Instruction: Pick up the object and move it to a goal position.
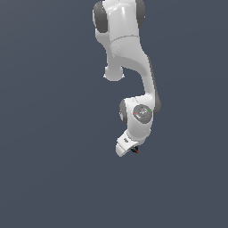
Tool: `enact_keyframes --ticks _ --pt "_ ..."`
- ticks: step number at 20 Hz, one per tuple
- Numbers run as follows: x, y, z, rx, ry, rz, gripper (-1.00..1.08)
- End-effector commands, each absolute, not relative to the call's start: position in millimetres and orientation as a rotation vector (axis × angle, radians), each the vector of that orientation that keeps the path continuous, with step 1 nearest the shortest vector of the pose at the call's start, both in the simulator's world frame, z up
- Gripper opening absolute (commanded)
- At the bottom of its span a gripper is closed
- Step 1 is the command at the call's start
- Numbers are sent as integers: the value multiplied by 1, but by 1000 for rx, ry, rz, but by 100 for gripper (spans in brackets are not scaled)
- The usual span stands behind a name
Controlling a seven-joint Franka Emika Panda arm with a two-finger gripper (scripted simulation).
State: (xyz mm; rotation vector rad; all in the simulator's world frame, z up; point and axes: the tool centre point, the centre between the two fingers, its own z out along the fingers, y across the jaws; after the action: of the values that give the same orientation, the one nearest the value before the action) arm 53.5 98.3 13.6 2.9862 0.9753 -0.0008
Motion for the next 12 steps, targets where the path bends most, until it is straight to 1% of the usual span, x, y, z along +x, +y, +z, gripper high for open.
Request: enact_keyframes --ticks 1,7,12 --pt "50 101 14 2986 976 0 -100" --pt "31 111 15 2986 976 0 -100" --pt "5 125 16 2986 976 0 -100"
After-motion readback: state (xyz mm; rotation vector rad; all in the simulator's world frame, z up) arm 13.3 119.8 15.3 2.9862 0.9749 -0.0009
